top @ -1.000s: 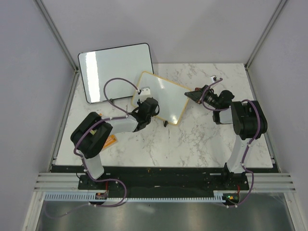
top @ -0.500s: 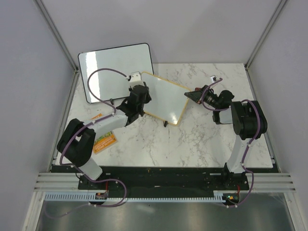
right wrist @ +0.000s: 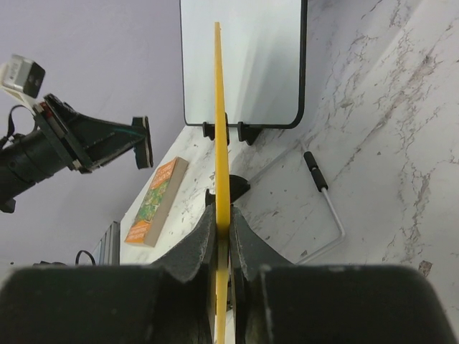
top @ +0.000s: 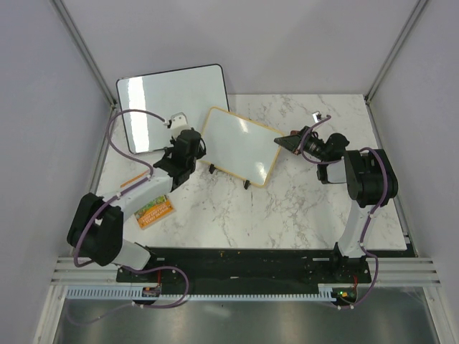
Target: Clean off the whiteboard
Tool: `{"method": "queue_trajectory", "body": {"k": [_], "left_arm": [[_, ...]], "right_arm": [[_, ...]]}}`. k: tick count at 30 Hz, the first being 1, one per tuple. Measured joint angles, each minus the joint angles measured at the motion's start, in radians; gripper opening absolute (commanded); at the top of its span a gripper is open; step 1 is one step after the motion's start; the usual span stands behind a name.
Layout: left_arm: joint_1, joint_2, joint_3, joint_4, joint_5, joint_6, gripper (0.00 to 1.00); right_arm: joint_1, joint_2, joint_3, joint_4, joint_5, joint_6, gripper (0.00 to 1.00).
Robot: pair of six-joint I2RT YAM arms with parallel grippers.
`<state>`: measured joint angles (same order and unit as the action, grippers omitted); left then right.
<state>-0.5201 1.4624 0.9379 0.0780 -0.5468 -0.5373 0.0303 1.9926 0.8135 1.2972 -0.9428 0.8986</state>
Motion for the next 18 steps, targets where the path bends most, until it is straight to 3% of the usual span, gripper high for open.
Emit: {"method": "queue_trajectory", "body": {"k": [10,18], "left_arm": [[-0.039,-0.045,-0.17,-0.223,0.098,-0.191,0.04],[-0.098,-0.006,-0.209,-0.317,0.126,-0.251,0.32]], "right_arm": [[0.0,0.0,0.0,0.001,-0.004,0.013,0.23],[0.0,0.0,0.0,0.001,-0.023,0.023,0.43]]}}
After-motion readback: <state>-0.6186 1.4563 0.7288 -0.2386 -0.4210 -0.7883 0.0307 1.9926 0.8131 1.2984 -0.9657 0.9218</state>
